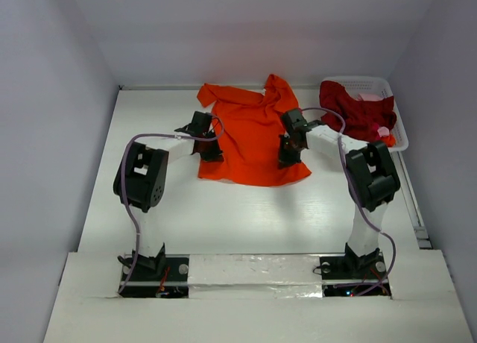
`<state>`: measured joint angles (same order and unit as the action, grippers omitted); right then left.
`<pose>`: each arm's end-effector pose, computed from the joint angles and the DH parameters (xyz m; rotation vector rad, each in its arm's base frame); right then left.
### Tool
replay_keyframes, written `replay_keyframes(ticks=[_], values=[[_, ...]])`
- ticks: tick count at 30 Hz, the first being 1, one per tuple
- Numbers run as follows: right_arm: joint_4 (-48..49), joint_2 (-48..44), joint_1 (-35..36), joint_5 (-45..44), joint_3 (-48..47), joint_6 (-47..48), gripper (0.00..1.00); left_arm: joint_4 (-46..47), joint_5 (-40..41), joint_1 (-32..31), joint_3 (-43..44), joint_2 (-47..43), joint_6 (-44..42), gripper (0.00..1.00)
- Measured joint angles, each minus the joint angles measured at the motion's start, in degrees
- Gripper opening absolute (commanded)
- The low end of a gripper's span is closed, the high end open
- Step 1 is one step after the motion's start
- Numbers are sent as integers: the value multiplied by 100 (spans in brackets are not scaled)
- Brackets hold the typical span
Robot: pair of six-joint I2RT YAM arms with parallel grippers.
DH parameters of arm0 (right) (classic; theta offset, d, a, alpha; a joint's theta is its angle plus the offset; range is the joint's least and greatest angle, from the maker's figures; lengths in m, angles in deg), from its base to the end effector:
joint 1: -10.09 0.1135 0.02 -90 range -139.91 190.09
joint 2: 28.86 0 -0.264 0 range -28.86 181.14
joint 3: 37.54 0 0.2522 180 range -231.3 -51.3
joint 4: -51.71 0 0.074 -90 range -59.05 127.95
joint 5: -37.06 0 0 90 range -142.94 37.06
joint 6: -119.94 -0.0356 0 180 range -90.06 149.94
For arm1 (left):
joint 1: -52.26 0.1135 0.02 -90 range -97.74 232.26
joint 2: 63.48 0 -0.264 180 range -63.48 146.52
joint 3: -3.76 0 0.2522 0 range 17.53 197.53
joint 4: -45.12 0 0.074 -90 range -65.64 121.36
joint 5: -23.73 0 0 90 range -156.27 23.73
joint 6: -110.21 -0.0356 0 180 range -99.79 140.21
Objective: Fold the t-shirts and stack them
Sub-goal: Flatten out the tshirt
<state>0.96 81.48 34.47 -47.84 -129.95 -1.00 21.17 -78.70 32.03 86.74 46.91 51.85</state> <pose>0.3553 0.1645 0.1814 0.1383 2.8278 0.3591 0.3762 -0.1468 0.1599 -0.1568 2.5499 -0.6414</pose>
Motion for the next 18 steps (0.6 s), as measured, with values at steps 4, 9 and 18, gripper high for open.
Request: replay_keyframes(ticks=[4,9,18], values=[[223,-22,63,120,195,2,0,173,4,-94,-42,0,4,0],[459,-249,127,282,774,-17,0,409,20,-192,-208,-63,15,0],[881,-1091,184,533,1921,-103,0,595,22,-297,-756,-442,68,0]])
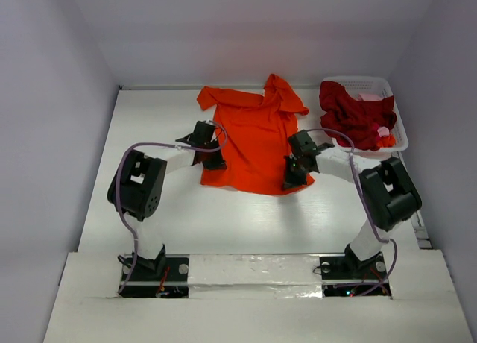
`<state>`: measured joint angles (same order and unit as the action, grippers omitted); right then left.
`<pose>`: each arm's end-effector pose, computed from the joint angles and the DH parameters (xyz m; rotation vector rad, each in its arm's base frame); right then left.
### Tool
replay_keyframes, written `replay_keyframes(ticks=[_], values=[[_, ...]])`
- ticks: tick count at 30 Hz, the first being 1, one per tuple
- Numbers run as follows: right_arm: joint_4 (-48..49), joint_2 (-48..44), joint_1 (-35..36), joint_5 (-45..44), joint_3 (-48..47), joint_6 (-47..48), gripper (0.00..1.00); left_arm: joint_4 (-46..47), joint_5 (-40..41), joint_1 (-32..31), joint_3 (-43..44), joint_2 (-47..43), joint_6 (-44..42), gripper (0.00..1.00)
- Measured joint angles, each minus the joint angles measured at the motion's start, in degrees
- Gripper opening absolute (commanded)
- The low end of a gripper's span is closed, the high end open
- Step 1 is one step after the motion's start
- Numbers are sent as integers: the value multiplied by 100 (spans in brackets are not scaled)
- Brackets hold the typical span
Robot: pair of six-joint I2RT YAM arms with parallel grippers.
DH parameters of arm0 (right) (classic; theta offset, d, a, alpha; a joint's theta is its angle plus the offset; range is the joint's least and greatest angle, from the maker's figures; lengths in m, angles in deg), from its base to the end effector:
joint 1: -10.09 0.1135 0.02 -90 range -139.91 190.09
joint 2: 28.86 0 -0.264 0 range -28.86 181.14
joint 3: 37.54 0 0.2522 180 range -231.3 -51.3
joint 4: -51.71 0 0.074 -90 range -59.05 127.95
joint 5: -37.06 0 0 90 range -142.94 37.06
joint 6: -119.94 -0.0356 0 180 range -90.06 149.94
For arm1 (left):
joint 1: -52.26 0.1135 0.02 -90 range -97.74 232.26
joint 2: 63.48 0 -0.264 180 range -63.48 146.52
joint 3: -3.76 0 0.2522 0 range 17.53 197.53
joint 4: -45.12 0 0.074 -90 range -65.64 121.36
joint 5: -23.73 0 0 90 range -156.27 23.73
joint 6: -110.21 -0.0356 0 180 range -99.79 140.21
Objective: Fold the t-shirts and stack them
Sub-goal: Flatten out the tshirt
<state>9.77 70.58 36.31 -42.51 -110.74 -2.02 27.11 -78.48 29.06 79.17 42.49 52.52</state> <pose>0.2932 0.1516 0.1612 0.0928 2.8542 0.4953 0.3480 -0.1573 0.1575 -0.0982 2.5130 -0.6804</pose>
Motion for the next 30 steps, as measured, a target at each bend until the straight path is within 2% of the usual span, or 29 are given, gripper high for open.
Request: replay_keyframes(ticks=[8,15,21,30], values=[[-188,-1292,203,39,896,-70,0,-546,13,-243,-909,-905,79,0],[-417,-2037,352,0,1095,-103,0,-1147,13,-374,-1429,-1508,142,0],[-531,-1781,393,-136,874,-98,0,-1825,249,-380,-1106,-1429,136,0],[-533,-450,393,-651,-188,-76,0,-2105,389,-380,-968,-1344,120,0]])
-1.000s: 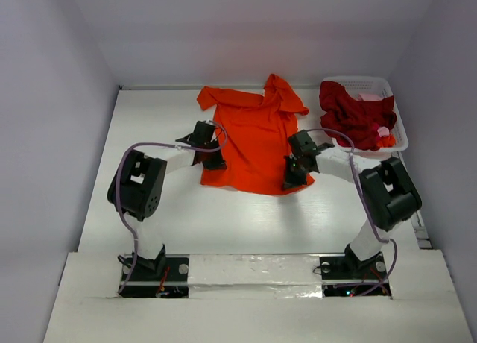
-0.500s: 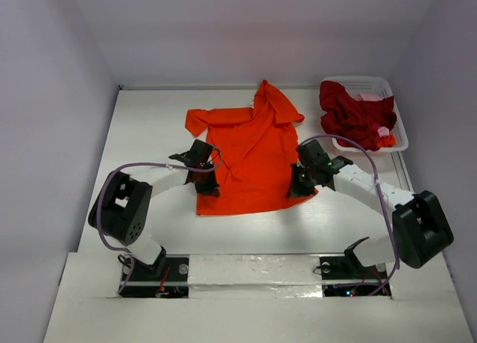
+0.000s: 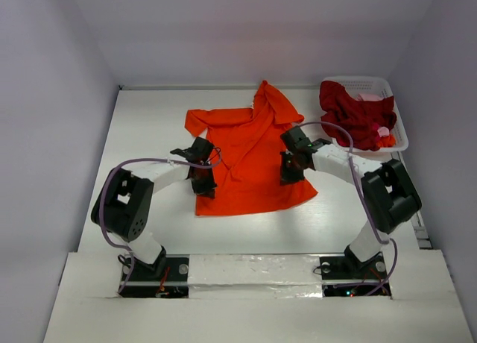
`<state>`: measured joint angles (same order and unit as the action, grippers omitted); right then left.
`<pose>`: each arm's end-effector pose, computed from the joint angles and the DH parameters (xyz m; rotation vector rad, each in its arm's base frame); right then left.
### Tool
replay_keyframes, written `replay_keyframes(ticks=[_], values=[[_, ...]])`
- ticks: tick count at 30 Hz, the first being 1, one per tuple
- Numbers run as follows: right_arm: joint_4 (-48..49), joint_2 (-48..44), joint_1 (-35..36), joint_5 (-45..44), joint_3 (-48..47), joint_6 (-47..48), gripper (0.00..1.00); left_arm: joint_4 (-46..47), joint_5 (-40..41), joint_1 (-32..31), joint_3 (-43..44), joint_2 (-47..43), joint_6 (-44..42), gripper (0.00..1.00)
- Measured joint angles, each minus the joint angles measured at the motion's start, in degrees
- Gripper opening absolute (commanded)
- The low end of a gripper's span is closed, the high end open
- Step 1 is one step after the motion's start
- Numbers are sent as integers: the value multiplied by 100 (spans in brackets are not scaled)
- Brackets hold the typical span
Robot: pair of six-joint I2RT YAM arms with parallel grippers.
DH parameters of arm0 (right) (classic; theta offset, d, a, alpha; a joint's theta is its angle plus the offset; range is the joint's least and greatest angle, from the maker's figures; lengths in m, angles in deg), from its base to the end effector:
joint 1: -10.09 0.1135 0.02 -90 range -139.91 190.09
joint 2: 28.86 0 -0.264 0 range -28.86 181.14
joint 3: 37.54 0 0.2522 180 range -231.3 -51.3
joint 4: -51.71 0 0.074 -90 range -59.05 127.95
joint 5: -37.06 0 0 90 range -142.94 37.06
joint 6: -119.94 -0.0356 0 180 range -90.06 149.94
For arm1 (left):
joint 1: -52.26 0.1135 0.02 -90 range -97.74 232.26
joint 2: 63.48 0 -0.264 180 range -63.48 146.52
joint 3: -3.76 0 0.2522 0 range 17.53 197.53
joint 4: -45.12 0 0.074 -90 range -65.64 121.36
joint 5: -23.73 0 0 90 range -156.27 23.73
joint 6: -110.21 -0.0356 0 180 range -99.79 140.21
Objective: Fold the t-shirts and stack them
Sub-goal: Flatten out the tshirt
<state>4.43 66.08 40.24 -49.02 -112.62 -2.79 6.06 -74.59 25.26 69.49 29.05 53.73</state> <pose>0.2776 0.1641 0.1899 0.0439 2.8117 0.3787 0.2662 -0.1414 0.1639 -0.1162 2.8088 -0.4795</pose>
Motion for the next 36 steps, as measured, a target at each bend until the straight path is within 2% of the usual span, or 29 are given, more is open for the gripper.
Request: replay_keyframes(ticks=[4,8,20,36], values=[[68,306,0,-118,-105,-15,0,59,-28,0,-87,-17,13,0],[267,341,0,-116,219,-138,0,136,-46,0,-149,-52,24,0],[1025,-568,-7,236,1453,-509,0,203,-81,-70,-179,-68,28,0],[-214,-2415,101,431,2391,-686,0,317,-444,-649,-861,-619,422,0]])
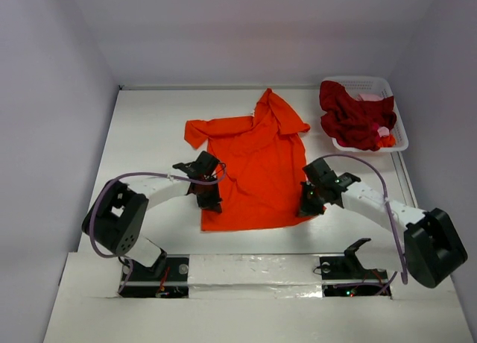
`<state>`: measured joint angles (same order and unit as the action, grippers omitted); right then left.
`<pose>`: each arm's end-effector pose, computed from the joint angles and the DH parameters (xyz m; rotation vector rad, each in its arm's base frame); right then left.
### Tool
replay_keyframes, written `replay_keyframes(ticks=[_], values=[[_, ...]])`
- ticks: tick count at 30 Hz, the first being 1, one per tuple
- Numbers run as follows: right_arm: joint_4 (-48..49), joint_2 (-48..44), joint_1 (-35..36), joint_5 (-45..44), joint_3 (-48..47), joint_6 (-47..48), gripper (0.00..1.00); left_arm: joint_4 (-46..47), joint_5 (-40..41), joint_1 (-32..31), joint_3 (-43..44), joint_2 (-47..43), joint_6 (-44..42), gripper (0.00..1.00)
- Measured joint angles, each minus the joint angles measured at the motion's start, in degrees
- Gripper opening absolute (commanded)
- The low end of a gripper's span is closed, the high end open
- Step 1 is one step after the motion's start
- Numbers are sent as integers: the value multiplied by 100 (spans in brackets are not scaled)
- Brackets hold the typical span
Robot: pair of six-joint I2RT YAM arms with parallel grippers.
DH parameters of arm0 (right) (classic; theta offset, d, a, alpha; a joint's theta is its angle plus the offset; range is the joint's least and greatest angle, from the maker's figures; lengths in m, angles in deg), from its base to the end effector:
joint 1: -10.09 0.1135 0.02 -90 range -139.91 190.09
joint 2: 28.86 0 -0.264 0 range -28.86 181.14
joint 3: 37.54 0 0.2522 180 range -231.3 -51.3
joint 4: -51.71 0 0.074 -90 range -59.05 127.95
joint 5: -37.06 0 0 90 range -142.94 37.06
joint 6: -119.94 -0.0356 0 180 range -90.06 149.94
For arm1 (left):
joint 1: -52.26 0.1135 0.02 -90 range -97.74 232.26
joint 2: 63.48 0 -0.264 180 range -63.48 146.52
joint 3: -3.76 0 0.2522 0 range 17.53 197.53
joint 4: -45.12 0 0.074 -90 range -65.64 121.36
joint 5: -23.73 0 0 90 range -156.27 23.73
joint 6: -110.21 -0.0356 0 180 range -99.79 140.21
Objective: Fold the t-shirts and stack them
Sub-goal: Flatten out the tshirt
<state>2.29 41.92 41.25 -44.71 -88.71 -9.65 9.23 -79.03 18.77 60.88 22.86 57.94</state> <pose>0.1769 0.1129 0.1761 0.1739 2.8822 0.4787 0.2200 -0.1550 0.1552 -0.0352 2.8513 -0.6254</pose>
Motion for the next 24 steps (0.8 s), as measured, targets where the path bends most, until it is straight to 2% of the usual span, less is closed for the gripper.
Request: replay_keyframes(ticks=[8,11,12,14,17,18,19,20,21,23,24], values=[[-538,-686,76,125,4,-24,0,-79,-63,-107,-234,-256,175,0],[-811,-811,114,122,-221,31,0,-551,129,-136,-160,-380,197,0],[-922,-796,118,122,-396,50,0,-822,219,-142,-20,-426,205,6],[-1067,-686,118,109,-988,118,0,-1300,472,-151,490,-525,221,11],[-1200,-374,118,-22,-2221,251,0,-1775,901,-155,1834,-601,186,43],[-1224,-216,118,-85,-2702,328,0,-1851,1038,-155,2369,-597,166,67],[-1250,-17,118,-146,-3191,398,4,-1834,1185,-155,2846,-592,122,75],[-1241,197,118,-232,-3676,466,17,-1829,1316,-153,3303,-584,114,82],[-1204,422,118,-341,-4094,535,20,-1779,1443,-109,3744,-564,76,84],[-1239,990,118,-562,-4927,693,25,-1578,1567,-4,4271,-498,-24,78],[-1246,1298,116,-662,-5318,730,24,-1432,1585,103,4404,-411,-68,63]])
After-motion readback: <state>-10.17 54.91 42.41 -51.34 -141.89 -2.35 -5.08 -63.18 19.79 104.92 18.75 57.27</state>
